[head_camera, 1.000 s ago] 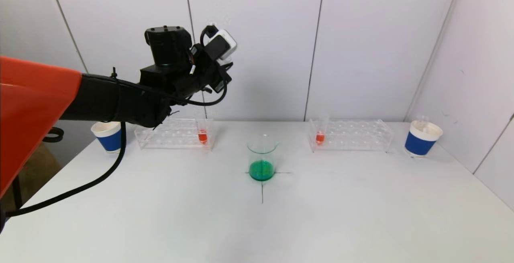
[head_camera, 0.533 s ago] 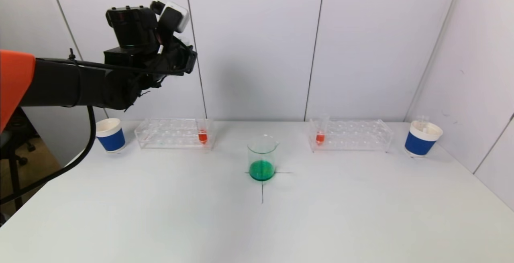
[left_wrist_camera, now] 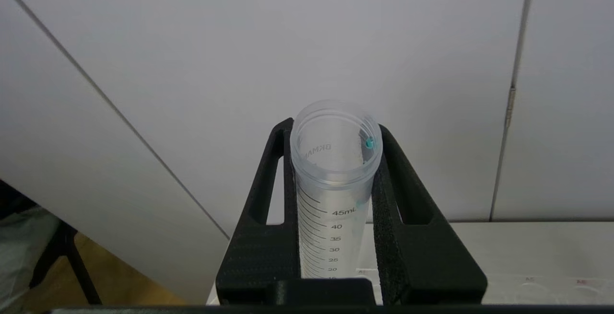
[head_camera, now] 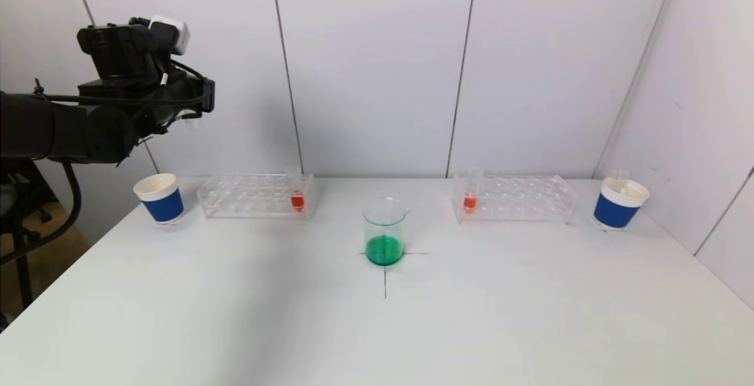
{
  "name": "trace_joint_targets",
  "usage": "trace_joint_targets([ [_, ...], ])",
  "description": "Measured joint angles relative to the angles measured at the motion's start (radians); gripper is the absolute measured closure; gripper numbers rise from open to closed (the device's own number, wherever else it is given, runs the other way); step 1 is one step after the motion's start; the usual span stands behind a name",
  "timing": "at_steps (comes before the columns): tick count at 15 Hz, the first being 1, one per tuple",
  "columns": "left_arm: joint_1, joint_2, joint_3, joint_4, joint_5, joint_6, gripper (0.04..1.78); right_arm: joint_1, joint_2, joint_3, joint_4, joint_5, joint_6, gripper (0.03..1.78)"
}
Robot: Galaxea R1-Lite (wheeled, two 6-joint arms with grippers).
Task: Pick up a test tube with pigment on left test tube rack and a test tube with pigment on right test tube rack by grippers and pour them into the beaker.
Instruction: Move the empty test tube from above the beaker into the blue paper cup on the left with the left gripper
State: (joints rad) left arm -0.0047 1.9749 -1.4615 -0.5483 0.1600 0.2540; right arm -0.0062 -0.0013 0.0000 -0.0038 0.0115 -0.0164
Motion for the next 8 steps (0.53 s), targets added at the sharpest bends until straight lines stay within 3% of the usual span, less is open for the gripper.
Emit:
trace_joint_targets([
  [8,0.160,0.006,0.129,-0.005,0.009,-0.118,1.38,0.000,0.000,0.000,0.000,0.000,0.000,0.05],
])
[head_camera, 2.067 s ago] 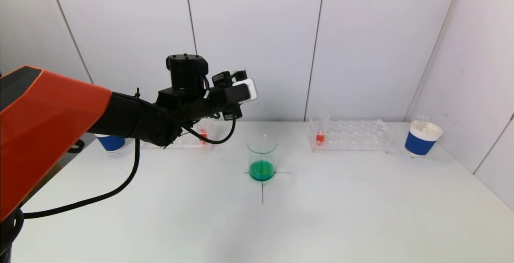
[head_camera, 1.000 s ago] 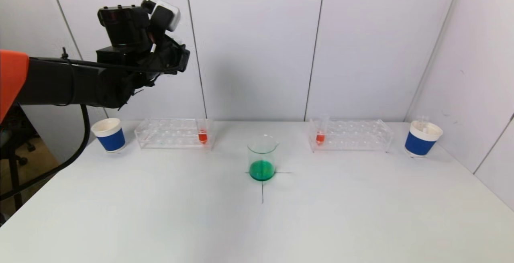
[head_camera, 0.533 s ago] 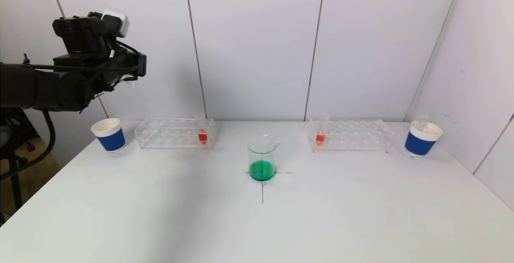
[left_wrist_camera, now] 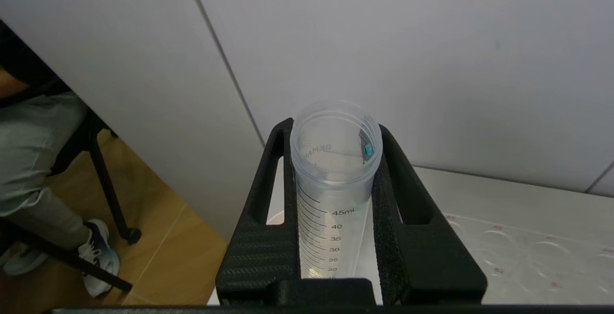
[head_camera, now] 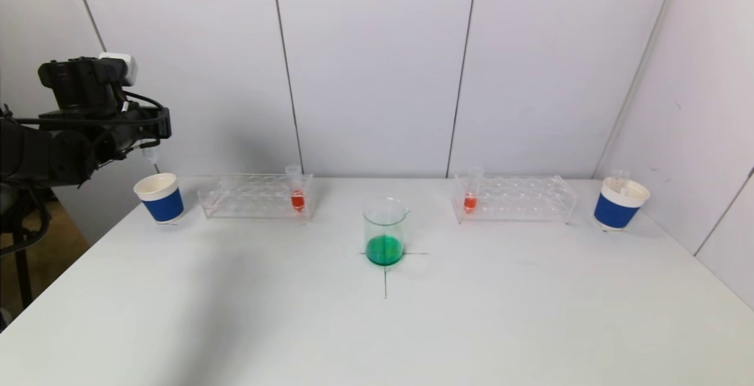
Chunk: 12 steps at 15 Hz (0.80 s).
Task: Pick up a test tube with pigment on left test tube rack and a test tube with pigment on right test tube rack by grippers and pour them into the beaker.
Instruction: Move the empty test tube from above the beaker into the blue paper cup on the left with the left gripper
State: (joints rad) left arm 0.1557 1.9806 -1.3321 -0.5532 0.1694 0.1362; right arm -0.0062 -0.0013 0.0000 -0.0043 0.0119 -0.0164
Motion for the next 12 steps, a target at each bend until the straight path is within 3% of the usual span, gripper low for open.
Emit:
trace_joint_targets([
  [5,0.054,0.041,0.052,-0.133,-0.001,-0.011,1.38,0.000,0.000,0.000,0.000,0.000,0.000,0.05],
  [12,0.057,0.132,0.061,-0.227,-0.011,-0.077,1.38,0.000,0.000,0.000,0.000,0.000,0.000,0.05],
])
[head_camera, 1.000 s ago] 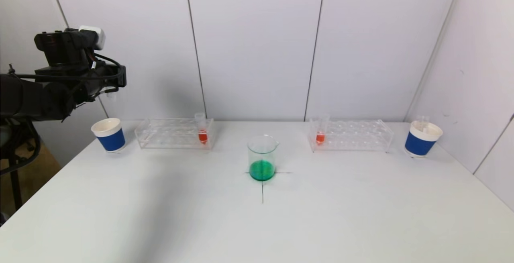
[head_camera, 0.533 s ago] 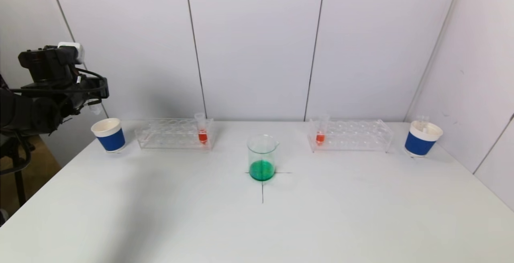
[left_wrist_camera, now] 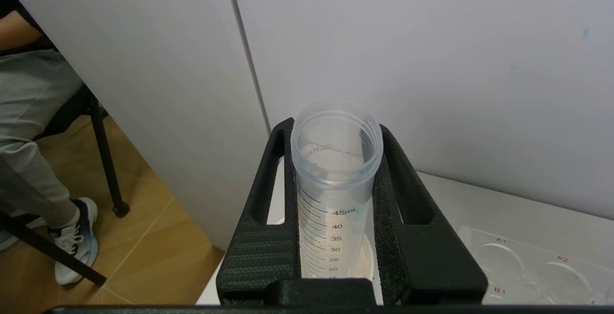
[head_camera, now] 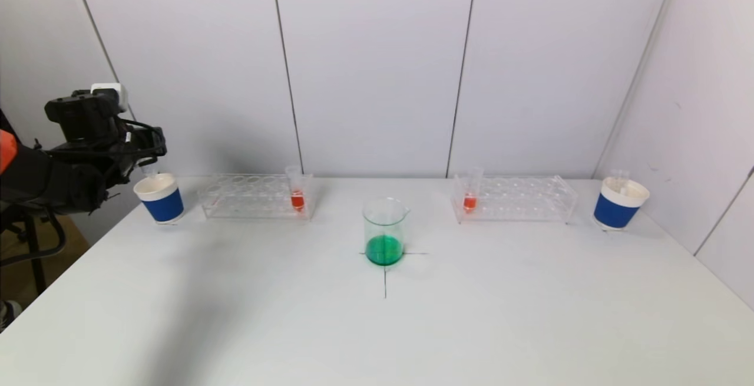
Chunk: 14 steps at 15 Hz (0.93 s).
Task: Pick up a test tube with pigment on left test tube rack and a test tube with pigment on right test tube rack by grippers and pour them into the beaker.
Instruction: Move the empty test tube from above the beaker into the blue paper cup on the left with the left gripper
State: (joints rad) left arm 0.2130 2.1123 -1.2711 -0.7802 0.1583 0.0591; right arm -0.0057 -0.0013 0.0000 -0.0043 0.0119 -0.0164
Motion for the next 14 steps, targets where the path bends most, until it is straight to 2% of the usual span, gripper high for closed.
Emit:
trace_joint_targets([
  [14,0.041,0.111,0.017,-0.094,-0.003,0.002,1.38,0.000,0.000,0.000,0.000,0.000,0.000,0.05],
])
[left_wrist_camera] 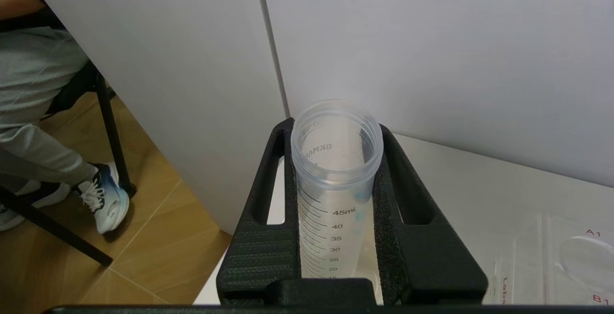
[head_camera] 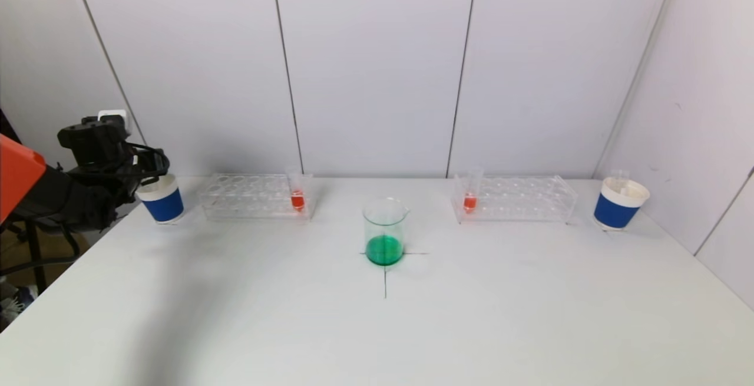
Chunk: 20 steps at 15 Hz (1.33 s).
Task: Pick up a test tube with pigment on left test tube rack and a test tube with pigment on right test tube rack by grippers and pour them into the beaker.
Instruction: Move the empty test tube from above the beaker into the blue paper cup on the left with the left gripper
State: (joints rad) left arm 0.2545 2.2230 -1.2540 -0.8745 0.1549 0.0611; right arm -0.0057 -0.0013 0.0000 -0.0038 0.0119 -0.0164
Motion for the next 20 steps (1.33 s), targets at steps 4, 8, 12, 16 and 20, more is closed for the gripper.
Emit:
trace_joint_targets([
  [4,0.001,0.009,0.026,-0.036,-0.002,0.001,1.38,0.000,0.000,0.000,0.000,0.000,0.000,0.05],
  [8,0.000,0.014,0.044,-0.050,-0.009,0.001,1.38,0.000,0.000,0.000,0.000,0.000,0.000,0.05],
  [12,-0.003,0.014,0.076,-0.085,-0.040,0.000,1.38,0.000,0.000,0.000,0.000,0.000,0.000,0.05],
  [16,-0.003,0.014,0.086,-0.088,-0.041,0.001,1.38,0.000,0.000,0.000,0.000,0.000,0.000,0.05],
  [20,-0.003,0.014,0.086,-0.088,-0.041,0.001,1.38,0.000,0.000,0.000,0.000,0.000,0.000,0.05],
])
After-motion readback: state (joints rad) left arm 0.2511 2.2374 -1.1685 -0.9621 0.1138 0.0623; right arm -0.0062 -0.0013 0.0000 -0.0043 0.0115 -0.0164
